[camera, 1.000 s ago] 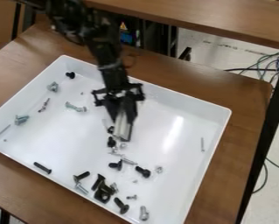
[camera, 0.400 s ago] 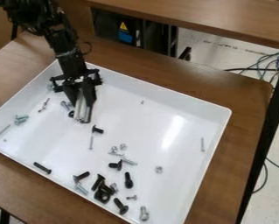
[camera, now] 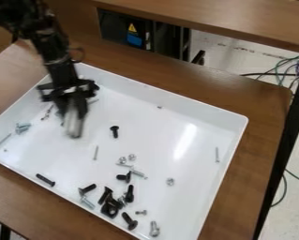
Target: Sweep into pile
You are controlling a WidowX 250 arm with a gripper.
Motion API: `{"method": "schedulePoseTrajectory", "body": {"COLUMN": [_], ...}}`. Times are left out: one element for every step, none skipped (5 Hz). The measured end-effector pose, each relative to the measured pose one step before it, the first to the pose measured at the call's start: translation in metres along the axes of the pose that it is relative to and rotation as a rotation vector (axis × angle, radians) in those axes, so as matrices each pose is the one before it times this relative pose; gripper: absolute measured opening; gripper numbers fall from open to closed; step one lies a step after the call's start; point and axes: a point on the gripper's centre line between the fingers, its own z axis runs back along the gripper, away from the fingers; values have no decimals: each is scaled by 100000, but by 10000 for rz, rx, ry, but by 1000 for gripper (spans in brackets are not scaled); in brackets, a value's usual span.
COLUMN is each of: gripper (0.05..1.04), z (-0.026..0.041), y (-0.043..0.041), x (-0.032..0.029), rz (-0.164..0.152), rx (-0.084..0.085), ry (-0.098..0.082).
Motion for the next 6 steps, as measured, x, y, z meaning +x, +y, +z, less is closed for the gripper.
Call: {"method": "schedulePoseTrajectory", "body": {"gripper": [355, 355, 355, 355, 355, 355], "z": [2477, 1611, -345, -1103, -1121, -3219], "y": [-2809, -3702, -2477, -4818, -4694, -3674], "x": [-908, 184, -319, -1196, -1521, -1746], "rz": [-446, -724, -238, -660, -836, -96], "rx": [7, -103, 21, -635, -208, -244], "ry": [-820, -660, -175, 191, 401, 768]}}
